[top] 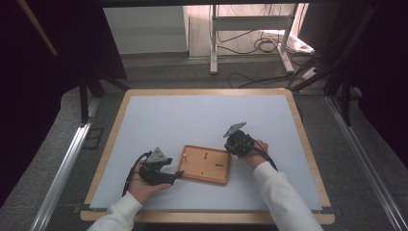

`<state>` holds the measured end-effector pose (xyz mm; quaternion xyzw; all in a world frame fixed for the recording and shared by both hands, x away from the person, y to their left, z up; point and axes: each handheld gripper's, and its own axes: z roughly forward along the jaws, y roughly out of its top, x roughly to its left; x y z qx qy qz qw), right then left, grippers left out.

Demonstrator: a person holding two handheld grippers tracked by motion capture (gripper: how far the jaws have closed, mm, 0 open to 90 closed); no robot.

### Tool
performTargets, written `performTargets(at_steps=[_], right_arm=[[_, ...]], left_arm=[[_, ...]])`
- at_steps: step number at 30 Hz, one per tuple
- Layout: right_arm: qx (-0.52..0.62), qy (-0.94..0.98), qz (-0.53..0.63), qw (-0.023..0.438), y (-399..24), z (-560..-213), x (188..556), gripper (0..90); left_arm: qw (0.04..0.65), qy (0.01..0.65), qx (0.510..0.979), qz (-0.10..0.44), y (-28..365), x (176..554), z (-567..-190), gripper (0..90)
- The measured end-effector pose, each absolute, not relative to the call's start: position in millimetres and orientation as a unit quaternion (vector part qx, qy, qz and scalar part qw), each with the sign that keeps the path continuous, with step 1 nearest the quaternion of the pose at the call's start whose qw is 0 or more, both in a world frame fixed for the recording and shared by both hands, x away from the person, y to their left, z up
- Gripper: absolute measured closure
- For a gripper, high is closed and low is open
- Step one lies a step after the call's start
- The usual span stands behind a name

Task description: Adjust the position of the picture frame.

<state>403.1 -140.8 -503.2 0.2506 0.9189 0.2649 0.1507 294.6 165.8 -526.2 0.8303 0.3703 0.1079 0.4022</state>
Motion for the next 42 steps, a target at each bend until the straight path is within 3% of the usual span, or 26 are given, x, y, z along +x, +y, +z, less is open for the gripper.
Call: performTargets(at_steps=[18, 29, 36, 40, 42], right_arm=[[0.275, 0.908, 0.291, 0.122, -168.7, -512.2, 326.8, 90.0], [0.275, 0.897, 0.322, 0.126, -179.0, -509.3, 319.2, 90.0], [0.307, 0.87, 0.362, 0.134, -212.2, -502.2, 308.6, 89.7], [0.324, 0.859, 0.372, 0.134, -230.3, -505.3, 302.5, 70.8], [0.35, 0.842, 0.38, 0.157, -241.1, -506.3, 298.4, 51.7]], left_arm=[[0.404, 0.379, 0.825, 0.111, 167.4, 294.1, -526.8, 29.4], [0.404, 0.384, 0.822, 0.117, 171.8, 292.3, -524.9, 29.4], [0.404, 0.382, 0.822, 0.119, 176.8, 284.4, -522.9, 29.5], [0.404, 0.381, 0.824, 0.114, 179.0, 280.5, -522.9, 32.4], [0.406, 0.378, 0.825, 0.112, 180.4, 277.4, -522.0, 35.8]])
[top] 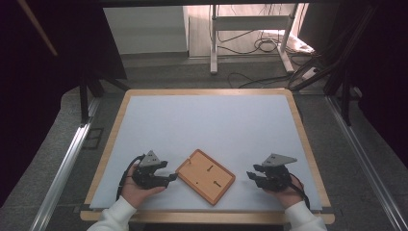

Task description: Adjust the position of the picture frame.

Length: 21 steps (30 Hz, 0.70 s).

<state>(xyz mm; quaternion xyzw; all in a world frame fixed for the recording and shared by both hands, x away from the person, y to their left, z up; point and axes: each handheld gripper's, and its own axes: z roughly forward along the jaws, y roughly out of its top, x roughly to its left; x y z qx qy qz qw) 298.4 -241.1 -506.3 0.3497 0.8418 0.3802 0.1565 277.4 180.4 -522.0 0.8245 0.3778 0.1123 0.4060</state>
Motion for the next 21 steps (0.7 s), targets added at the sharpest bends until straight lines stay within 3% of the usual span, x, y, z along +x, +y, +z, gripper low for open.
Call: performTargets(at_steps=[8, 10, 15, 17, 21], right_arm=[[0.38, 0.82, 0.39, 0.174, -258.8, -507.7, 293.2, 35.5], [0.383, 0.818, 0.391, 0.177, -259.8, -508.3, 292.5, 32.2], [0.384, 0.818, 0.39, 0.179, -258.0, -508.8, 292.6, 29.0], [0.384, 0.82, 0.386, 0.177, -257.1, -510.1, 292.8, 28.4], [0.385, 0.823, 0.377, 0.179, -256.4, -512.1, 293.3, 27.2]], left_arm=[[0.407, 0.376, 0.826, 0.1, 182.2, 272.6, -522.6, 39.6], [0.408, 0.372, 0.828, 0.094, 182.4, 270.7, -522.0, 45.8], [0.401, 0.349, 0.844, 0.078, 181.8, 264.8, -521.0, 79.8], [0.392, 0.339, 0.852, 0.076, 180.6, 263.0, -522.3, 88.3], [0.385, 0.335, 0.856, 0.074, 178.8, 263.1, -523.7, 90.0]])
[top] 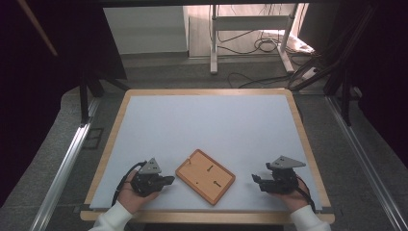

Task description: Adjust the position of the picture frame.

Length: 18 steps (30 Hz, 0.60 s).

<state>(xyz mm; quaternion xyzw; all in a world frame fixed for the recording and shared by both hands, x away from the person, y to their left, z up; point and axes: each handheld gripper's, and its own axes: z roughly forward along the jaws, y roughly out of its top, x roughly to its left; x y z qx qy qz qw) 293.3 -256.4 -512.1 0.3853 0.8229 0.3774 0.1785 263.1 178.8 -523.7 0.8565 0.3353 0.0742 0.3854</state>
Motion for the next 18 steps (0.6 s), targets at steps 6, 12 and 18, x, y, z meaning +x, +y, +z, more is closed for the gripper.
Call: performTargets(at_steps=[6, 12, 18], right_arm=[[0.392, 0.821, 0.372, 0.185, -255.8, -512.4, 293.8, 25.7], [0.397, 0.819, 0.37, 0.186, -254.8, -512.4, 294.2, 25.3], [0.398, 0.817, 0.373, 0.189, -254.8, -511.5, 293.9, 25.3]], left_arm=[[0.372, 0.344, 0.859, 0.07, 175.8, 272.2, -529.1, 90.0], [0.363, 0.344, 0.863, 0.067, 171.3, 282.7, -531.2, 90.0], [0.366, 0.343, 0.863, 0.067, 169.1, 283.4, -529.9, 90.0]])
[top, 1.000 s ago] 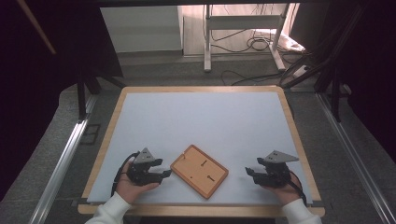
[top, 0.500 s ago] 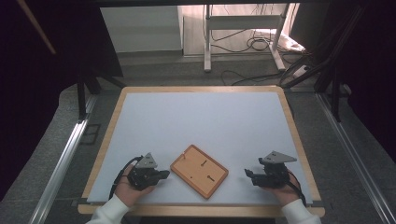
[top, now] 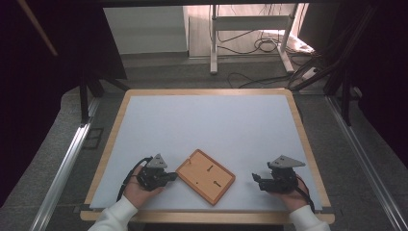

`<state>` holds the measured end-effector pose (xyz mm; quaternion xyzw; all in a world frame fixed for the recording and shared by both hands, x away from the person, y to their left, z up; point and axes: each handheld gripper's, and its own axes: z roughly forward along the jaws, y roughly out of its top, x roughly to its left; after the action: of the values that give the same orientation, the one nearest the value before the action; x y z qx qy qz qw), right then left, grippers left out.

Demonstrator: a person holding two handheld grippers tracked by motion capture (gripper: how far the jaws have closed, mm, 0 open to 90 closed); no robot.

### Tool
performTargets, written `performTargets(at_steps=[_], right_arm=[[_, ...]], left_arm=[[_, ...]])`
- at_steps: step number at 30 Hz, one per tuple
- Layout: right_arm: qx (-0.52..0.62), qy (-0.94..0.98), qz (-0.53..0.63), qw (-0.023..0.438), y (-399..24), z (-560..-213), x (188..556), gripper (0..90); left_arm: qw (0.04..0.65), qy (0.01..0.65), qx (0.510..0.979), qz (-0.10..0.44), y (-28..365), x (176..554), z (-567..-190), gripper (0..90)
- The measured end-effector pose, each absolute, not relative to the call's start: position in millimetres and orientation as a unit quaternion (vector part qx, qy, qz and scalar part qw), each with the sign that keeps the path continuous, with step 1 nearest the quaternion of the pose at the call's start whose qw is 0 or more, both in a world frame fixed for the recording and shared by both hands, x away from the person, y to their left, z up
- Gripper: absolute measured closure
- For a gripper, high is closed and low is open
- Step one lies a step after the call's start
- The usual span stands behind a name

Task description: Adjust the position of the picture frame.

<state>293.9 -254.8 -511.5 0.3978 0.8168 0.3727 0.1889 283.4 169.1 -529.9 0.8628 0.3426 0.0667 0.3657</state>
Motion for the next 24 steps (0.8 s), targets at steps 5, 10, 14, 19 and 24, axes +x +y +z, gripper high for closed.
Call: performTargets(at_steps=[5, 10, 14, 19, 24], right_arm=[[0.397, 0.817, 0.373, 0.19, -254.8, -511.4, 294.1, 25.3], [0.397, 0.816, 0.374, 0.193, -256.0, -509.9, 293.5, 25.3], [0.398, 0.815, 0.375, 0.193, -256.4, -509.6, 293.5, 25.3], [0.398, 0.815, 0.373, 0.194, -256.2, -509.5, 293.4, 25.3], [0.4, 0.814, 0.372, 0.196, -256.3, -509.7, 293.6, 25.4]], left_arm=[[0.367, 0.344, 0.862, 0.063, 168.2, 284.4, -528.9, 90.0], [0.36, 0.341, 0.867, 0.058, 168.5, 282.7, -530.7, 90.0], [0.359, 0.343, 0.866, 0.058, 169.4, 283.2, -530.7, 90.0], [0.351, 0.342, 0.87, 0.057, 169.5, 281.8, -533.4, 90.0], [0.35, 0.347, 0.868, 0.061, 168.1, 286.4, -533.0, 90.0]])
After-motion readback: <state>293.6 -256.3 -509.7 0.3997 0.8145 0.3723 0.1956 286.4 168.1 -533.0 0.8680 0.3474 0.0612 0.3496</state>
